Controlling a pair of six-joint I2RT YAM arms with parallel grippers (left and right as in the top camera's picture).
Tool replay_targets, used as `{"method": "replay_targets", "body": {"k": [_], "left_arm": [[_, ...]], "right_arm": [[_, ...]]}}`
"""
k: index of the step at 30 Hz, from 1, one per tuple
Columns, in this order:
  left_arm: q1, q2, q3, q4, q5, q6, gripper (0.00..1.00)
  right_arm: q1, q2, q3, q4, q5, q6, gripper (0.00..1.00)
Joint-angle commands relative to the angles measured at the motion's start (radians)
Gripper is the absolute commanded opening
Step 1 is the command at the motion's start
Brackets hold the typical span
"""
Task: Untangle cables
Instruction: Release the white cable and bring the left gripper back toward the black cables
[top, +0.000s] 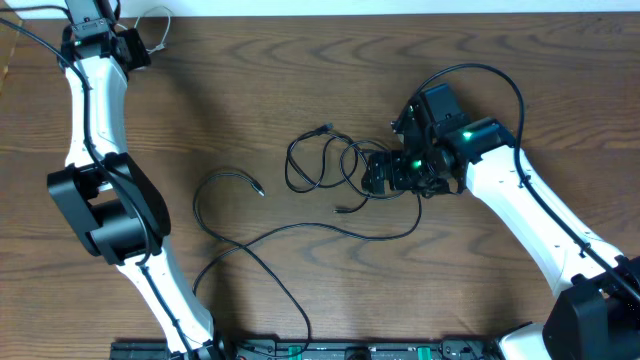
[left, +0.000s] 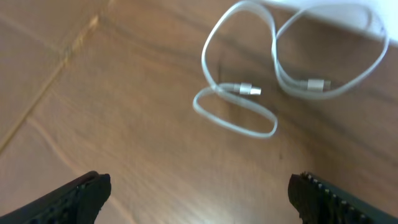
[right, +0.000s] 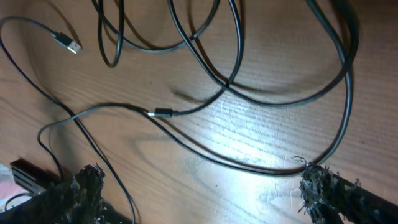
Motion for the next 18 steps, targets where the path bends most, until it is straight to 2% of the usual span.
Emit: {"method": "replay_targets", "body": {"k": [1, 5, 11, 14, 18], "left_arm": [[-0.028, -0.124, 0.000, -0.053, 0.003, -0.112, 0.96], [-0.057, -0.248, 0.000, -0.178, 0.227, -0.209, 0.96], [-0.116, -0.375, 0.000, -0.451, 0.729, -0.235, 0.96], [-0.176, -0.374, -0.001, -0.585, 0.789, -0.235, 0.96], [-0.264, -0.366, -0.028, -0.722, 0.634, -0.235, 0.96]], "right_arm": [[0.005, -0.001, -0.003, -0.012, -0.010, 0.003, 0.99], [0.005, -0.001, -0.003, -0.032, -0.015, 0.003, 0.99], [0.005, -0.001, -0.003, -0.038, -0.080, 0.003, 0.99], [0.005, -0.001, -0.003, -0.038, -0.093, 0.011, 0.99], [0.005, -0.001, -0.003, -0.039, -0.097, 0.025, 0.99]]}}
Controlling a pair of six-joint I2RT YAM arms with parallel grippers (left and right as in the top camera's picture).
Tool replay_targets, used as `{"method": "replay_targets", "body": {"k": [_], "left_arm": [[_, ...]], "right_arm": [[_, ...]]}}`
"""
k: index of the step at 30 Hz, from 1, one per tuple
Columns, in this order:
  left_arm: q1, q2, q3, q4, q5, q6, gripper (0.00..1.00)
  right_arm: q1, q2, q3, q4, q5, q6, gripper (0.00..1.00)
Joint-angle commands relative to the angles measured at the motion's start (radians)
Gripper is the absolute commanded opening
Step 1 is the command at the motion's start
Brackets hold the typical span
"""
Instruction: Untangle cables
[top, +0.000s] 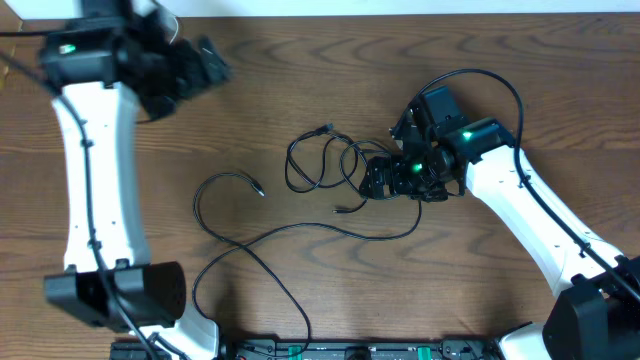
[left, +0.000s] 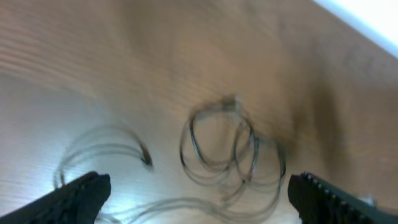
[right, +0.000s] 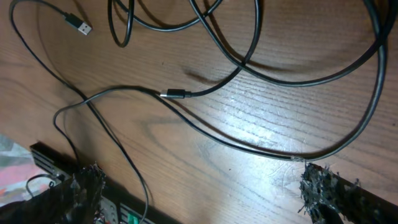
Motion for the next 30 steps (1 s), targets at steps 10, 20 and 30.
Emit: {"method": "replay_targets", "body": {"k": [10, 20, 30], "left_arm": [[-0.151, 0.033, -0.216, -0.178, -0.106, -0.013, 0.96], [-0.180, -0.050, -0.294, -0.279, -0.099, -0.025, 0.97], [-0.180, -0.479, -0.530, -0.152, -0.186, -0.205, 0.97]], "right_arm": [[-0.167, -0.002, 0.003, -0.053, -0.030, 0.017, 0.99], [-0.208, -0.002, 0.002, -0.117, -0.029, 0.017, 0.99], [-0.160, -0.002, 0.001, -0.094, -0.026, 0.018, 0.99]]}}
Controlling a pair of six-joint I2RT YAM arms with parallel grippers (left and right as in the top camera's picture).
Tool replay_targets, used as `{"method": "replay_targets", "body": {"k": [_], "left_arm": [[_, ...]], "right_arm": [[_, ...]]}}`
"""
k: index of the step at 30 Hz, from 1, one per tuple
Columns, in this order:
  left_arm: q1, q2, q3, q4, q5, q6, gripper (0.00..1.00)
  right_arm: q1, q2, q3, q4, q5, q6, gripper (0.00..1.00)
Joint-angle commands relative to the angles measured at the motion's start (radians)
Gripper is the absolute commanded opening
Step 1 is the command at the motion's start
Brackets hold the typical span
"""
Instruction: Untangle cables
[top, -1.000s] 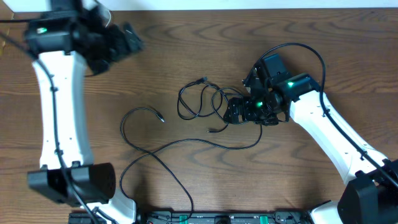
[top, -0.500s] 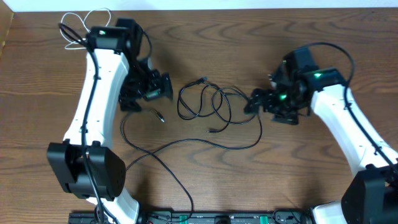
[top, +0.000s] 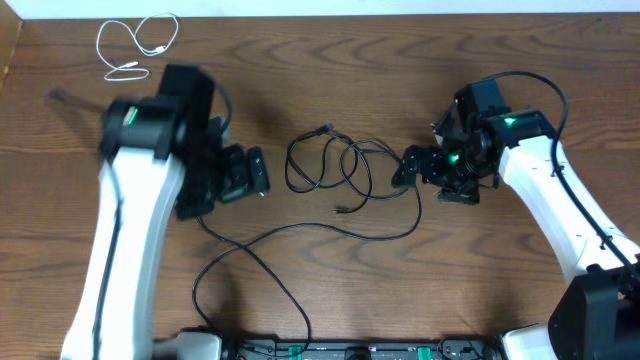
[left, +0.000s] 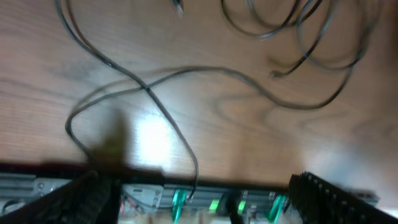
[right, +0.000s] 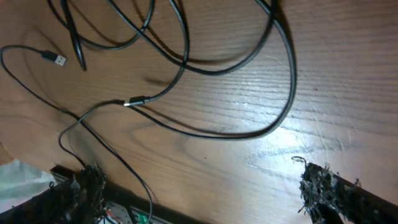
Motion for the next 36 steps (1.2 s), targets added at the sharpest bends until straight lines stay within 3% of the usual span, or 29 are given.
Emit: {"method": "replay_targets", "body": {"k": [1, 5, 14, 21, 27, 36], "left_arm": [[-0.001, -0.102, -0.099, 0.042, -0.080, -0.128, 0.97], [-0.001, -0.168, -0.231, 0.112, -0.112, -0.254, 0.97], [-0.002, -0.081, -0.433, 0.233, -0.113, -0.253, 0.97], [-0.035, 0.026, -0.482, 0.341, -0.029, -0.004, 0.97], [-0.072, 0.138, -0.489, 0.401, -0.035, 0.056, 0.97], [-0.070, 0.192, -0.489, 0.437, -0.035, 0.056, 0.97]], "right_arm": [[0.019, -0.002, 0.001, 0.005, -0.006, 0.004, 0.99], [0.041, -0.002, 0.001, 0.005, -0.006, 0.003, 0.99], [0.097, -0.002, 0.001, 0.010, -0.006, 0.003, 0.99], [0.122, -0.002, 0.001, 0.093, -0.006, 0.004, 0.99], [0.122, -0.002, 0.001, 0.175, 0.051, 0.098, 0.99], [0.122, 0.003, -0.001, 0.218, 0.379, 0.109, 0.99]]}}
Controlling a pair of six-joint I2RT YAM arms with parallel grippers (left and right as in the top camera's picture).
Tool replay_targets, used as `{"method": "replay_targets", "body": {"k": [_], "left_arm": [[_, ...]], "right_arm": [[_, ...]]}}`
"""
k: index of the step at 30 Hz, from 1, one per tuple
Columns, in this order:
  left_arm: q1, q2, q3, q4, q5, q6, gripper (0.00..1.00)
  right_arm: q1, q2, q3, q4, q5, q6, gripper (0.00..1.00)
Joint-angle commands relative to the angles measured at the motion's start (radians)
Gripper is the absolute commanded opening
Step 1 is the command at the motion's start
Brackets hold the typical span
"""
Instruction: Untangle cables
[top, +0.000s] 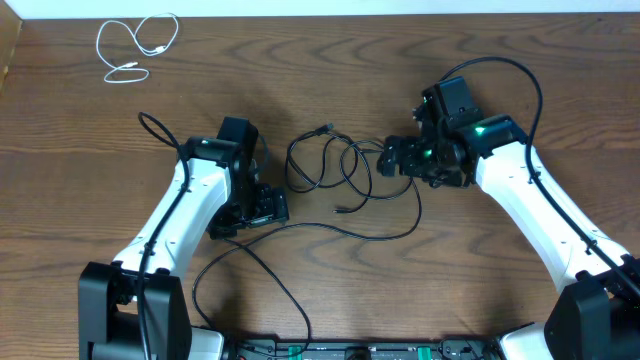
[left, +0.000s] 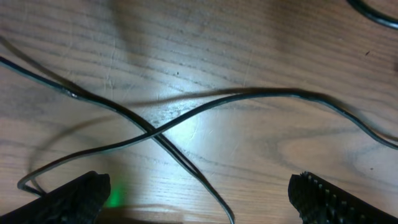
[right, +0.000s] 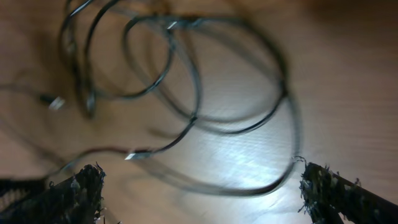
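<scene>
A tangle of black cable loops (top: 330, 165) lies mid-table, blurred in the right wrist view (right: 155, 74). A long black cable (top: 330, 228) runs below it and curls off to the left. My left gripper (top: 262, 208) hangs low and open over a spot where two black strands cross (left: 152, 130), nothing between its fingers (left: 81, 193). My right gripper (top: 388, 160) is open at the tangle's right edge, its fingers (right: 336, 193) wide apart above the loops.
A white cable (top: 135, 45) lies coiled at the far left corner. A black rail with green lights (top: 330, 350) runs along the near edge. The arms' own black leads arch above them.
My left gripper has dropped and shifted a little right, from over the left cable end to low over the strand crossing. My right gripper has moved left, closer to the tangle.
My left gripper stood open over the white cable at the far left corner, then was swung toward the middle, then over the left black cable, now low over it. My right gripper stayed open by the tangle, drew back right, then returned. The cables lie unchanged.
</scene>
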Motion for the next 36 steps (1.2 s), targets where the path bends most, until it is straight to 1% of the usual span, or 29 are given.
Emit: {"method": "replay_targets", "body": {"k": [1, 3, 6, 8, 13, 16, 19, 21, 26, 28, 29, 32, 33, 36], "left_arm": [[0.000, 0.002, -0.005, 0.002, 0.008, 0.024, 0.97], [-0.001, 0.002, -0.005, 0.002, 0.008, 0.024, 0.97], [-0.001, 0.002, -0.005, 0.005, 0.008, 0.023, 0.97], [-0.001, 0.002, -0.005, 0.007, 0.009, 0.020, 0.97], [-0.001, 0.002, -0.005, 0.006, 0.008, 0.021, 0.97], [-0.001, 0.002, -0.005, 0.006, 0.008, 0.020, 0.97], [-0.001, 0.002, -0.005, 0.008, 0.008, 0.020, 0.97], [-0.001, 0.002, -0.005, 0.011, 0.008, 0.020, 0.97], [-0.001, 0.002, -0.005, 0.011, 0.008, 0.020, 0.97], [-0.001, 0.002, -0.005, 0.011, 0.008, 0.020, 0.97], [-0.001, 0.002, -0.005, 0.011, 0.008, 0.020, 0.97], [-0.001, 0.002, -0.005, 0.012, 0.008, 0.020, 0.97], [-0.001, 0.002, -0.005, 0.011, 0.008, 0.020, 0.97], [-0.001, 0.002, -0.005, 0.012, 0.008, 0.020, 0.97]], "right_arm": [[0.003, 0.005, -0.001, 0.028, 0.168, 0.006, 0.99], [0.005, 0.017, -0.001, 0.073, 0.156, -0.014, 0.99], [0.021, 0.060, -0.001, 0.160, 0.095, -0.086, 0.99], [0.034, 0.100, -0.001, 0.200, 0.089, -0.126, 0.99], [0.048, 0.200, -0.001, 0.300, 0.090, -0.314, 0.99], [0.047, 0.224, -0.001, 0.344, 0.090, -0.375, 0.99], [0.049, 0.243, -0.001, 0.367, 0.090, -0.395, 0.99], [0.050, 0.261, -0.001, 0.369, 0.089, -0.406, 0.96], [0.049, 0.322, -0.001, 0.349, 0.085, -0.408, 0.95], [0.049, 0.347, -0.001, 0.342, 0.066, -0.409, 0.92], [0.049, 0.359, -0.001, 0.342, 0.056, -0.409, 0.91], [0.050, 0.384, -0.001, 0.341, 0.052, -0.400, 0.76], [0.051, 0.386, -0.001, 0.342, 0.051, -0.400, 0.69], [0.053, 0.378, 0.002, 0.343, 0.052, -0.393, 0.52]]}}
